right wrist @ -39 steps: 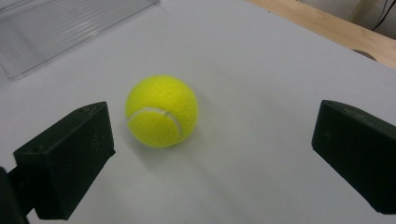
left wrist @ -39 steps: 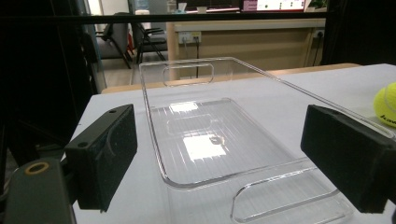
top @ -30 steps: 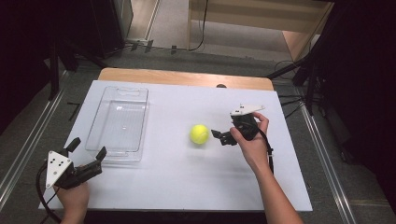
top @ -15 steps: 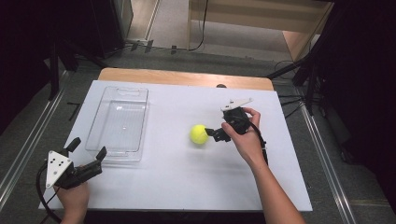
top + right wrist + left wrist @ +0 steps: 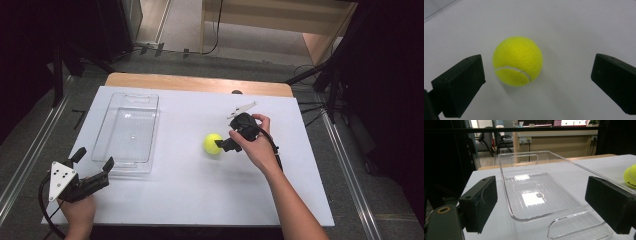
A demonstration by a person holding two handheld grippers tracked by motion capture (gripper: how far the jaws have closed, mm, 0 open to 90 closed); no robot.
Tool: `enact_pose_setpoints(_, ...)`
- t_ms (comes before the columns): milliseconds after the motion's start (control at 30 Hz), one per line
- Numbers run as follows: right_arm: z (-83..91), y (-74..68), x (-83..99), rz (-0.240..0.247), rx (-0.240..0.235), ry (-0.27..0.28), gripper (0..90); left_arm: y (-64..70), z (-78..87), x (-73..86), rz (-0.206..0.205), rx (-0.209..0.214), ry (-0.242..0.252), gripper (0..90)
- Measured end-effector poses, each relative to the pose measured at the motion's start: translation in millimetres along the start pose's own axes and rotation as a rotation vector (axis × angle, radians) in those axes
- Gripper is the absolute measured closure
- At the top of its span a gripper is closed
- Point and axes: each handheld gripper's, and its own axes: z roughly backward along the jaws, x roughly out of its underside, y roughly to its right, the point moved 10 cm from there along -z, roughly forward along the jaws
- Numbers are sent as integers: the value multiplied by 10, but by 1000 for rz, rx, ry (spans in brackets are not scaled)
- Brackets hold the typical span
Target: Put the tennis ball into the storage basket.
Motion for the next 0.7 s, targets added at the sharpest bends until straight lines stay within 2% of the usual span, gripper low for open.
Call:
enact_pose_setpoints(233,-63,-22,-7,8,-4,-58,0,-1,-1,-1,0,1,1,113)
enact_pose_setpoints(600,-183,-108,-30,21,-34,-116,0,0,-2,-2,-2,2,1,113)
enact_pose_setpoints(633,-190,-105,-21,40,-42,-124,0,0,-2,-2,-2,2,1,113)
enact_pose_setpoints(700,-210,-125,-18,24,-46,-130,0,0,0,-1,-1,2,1,113)
